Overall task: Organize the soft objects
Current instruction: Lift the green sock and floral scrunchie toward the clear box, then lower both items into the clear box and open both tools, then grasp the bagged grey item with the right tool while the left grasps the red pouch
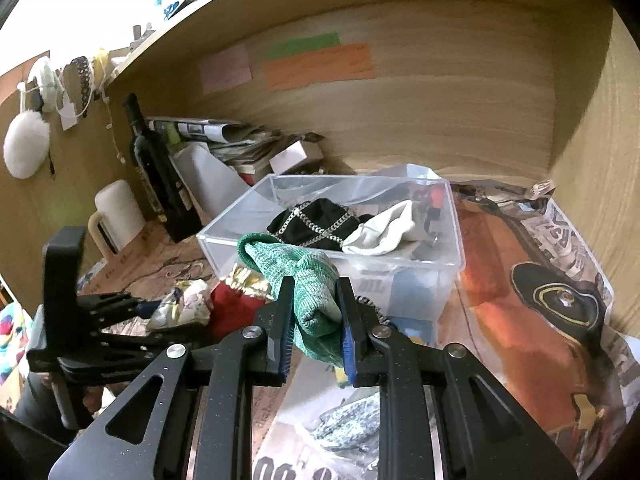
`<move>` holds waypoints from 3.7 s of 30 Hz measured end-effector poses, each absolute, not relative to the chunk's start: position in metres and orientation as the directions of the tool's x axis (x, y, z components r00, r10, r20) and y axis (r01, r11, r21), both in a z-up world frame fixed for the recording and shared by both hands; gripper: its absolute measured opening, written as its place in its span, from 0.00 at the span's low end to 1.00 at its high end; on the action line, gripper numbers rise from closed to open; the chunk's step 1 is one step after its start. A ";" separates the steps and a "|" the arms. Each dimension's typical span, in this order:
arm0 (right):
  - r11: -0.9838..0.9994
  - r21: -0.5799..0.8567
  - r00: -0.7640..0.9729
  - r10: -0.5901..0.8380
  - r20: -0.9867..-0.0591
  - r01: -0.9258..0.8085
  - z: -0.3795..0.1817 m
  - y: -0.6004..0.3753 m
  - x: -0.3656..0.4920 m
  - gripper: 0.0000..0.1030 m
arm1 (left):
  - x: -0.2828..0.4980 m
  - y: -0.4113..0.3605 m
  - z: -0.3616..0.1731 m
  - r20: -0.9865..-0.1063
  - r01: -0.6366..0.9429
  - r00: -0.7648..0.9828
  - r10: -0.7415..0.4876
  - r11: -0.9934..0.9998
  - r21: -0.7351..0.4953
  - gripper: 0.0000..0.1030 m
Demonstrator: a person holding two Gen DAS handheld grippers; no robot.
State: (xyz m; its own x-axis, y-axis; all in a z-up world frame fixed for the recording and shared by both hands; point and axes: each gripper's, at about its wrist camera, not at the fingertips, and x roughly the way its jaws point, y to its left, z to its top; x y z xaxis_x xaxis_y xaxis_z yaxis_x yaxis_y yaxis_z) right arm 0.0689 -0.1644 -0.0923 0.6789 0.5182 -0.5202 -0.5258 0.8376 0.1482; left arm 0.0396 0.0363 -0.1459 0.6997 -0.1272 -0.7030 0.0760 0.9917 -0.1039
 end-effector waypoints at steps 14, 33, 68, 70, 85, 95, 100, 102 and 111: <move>0.843 0.159 0.696 0.518 -0.497 -0.513 -0.084 -0.171 0.079 0.17 | 0.052 0.046 -0.136 -0.689 0.062 0.719 -0.096 0.995 -0.074 0.30; 0.835 0.150 0.686 0.525 -0.504 -0.530 -0.084 -0.165 0.084 0.18 | 0.053 0.068 -0.153 -0.701 0.010 0.707 -0.098 0.992 -0.129 0.03; 0.861 0.058 0.674 0.436 -0.596 -0.506 -0.081 -0.158 0.178 0.18 | 0.167 0.042 -0.070 -0.562 0.119 0.815 -0.142 0.990 -0.077 0.03; 0.859 0.058 0.653 0.429 -0.625 -0.508 -0.088 -0.157 0.184 0.18 | 0.175 0.039 -0.078 -0.582 0.126 0.800 -0.146 0.989 -0.074 0.03; 0.863 -0.008 0.626 0.360 -0.692 -0.505 -0.105 -0.149 0.189 0.48 | 0.186 0.028 -0.109 -0.692 0.134 0.711 -0.128 0.990 -0.045 0.21; 0.873 -0.038 0.725 0.379 -0.575 -0.487 -0.070 -0.156 0.157 0.71 | 0.152 0.032 -0.077 -0.604 0.100 0.792 -0.092 0.995 -0.021 0.54; 0.882 -0.027 0.773 0.396 -0.495 -0.470 -0.050 -0.166 0.131 0.81 | 0.126 0.034 -0.059 -0.545 0.092 0.834 -0.089 0.996 -0.021 0.63; 0.887 -0.021 0.786 0.398 -0.473 -0.461 -0.046 -0.170 0.122 0.81 | 0.115 0.036 -0.055 -0.529 0.091 0.844 -0.091 0.996 -0.026 0.68; 0.910 0.027 0.804 0.379 -0.458 -0.414 -0.058 -0.195 0.089 0.85 | 0.073 0.042 -0.061 -0.504 0.072 0.859 -0.086 0.996 -0.048 0.88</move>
State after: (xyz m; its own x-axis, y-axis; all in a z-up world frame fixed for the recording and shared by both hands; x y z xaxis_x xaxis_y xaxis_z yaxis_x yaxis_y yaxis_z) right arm 0.0887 -0.1948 -0.0575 0.8040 0.3795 -0.4578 -0.4142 0.9098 0.0266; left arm 0.0734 0.0423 -0.0609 0.8592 -0.0863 -0.5044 0.0716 0.9963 -0.0485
